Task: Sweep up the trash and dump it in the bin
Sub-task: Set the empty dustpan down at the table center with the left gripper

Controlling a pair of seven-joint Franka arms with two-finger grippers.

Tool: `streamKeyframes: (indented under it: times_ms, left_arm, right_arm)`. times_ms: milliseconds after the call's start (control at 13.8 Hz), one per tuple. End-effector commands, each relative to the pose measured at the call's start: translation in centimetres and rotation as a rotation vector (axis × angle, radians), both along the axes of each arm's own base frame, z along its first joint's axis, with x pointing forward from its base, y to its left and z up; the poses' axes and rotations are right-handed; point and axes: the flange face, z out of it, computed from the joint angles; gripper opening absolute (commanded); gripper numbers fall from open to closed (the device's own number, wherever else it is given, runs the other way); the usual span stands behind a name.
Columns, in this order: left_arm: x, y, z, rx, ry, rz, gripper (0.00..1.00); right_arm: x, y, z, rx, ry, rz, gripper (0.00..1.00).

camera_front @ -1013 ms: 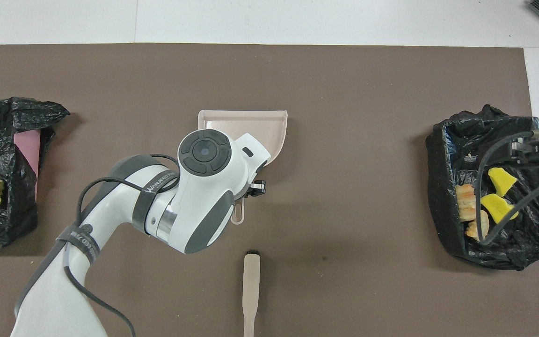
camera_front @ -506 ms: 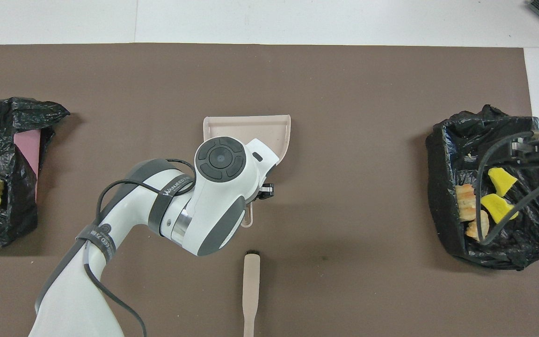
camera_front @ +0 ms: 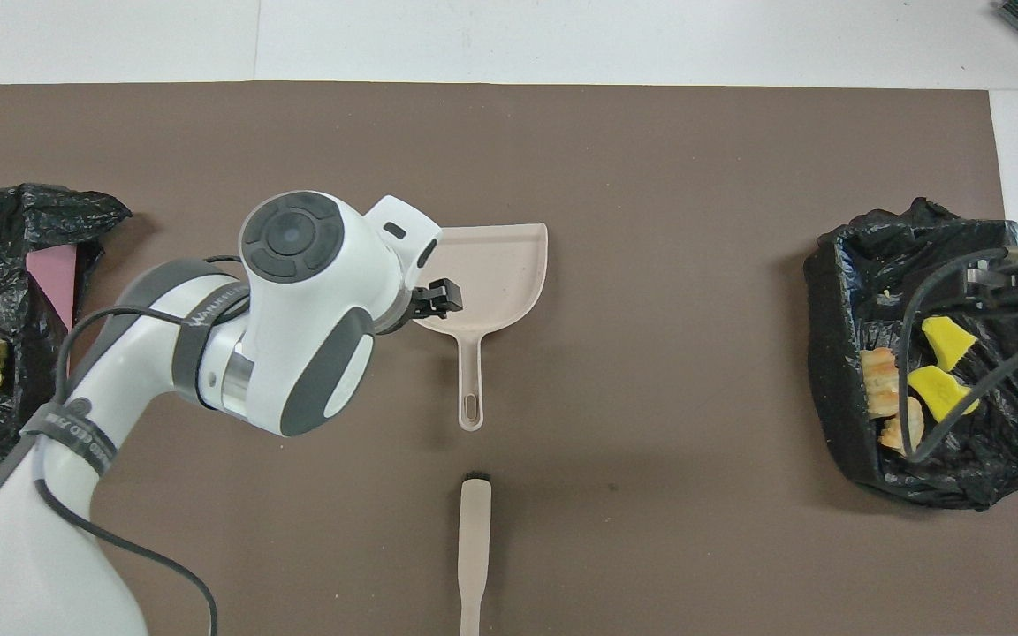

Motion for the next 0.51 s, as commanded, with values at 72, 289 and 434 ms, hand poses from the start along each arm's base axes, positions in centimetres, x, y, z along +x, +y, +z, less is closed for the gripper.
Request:
streamKeyframes:
  times_ms: [72,289,434]
  left_arm:
    - [2.2,7.0,3.6,-0.016,-0.025,-0.003,1.0]
    - [3.5,13.2,6.5,-0.019,-0.053,-0.063,1.0]
    - [4.3,17.4,8.3,-0.005,-0.047,-0.155,1.0]
  right_arm:
    - [-0.1,-0.3,0.3,-0.001,0.006,0.013,1.0]
    - [-0.1,-0.4,0.3,-0.001,0.006,0.011,1.0]
    - [-0.1,-0.4,0.3,-0.001,0.006,0.011,1.0]
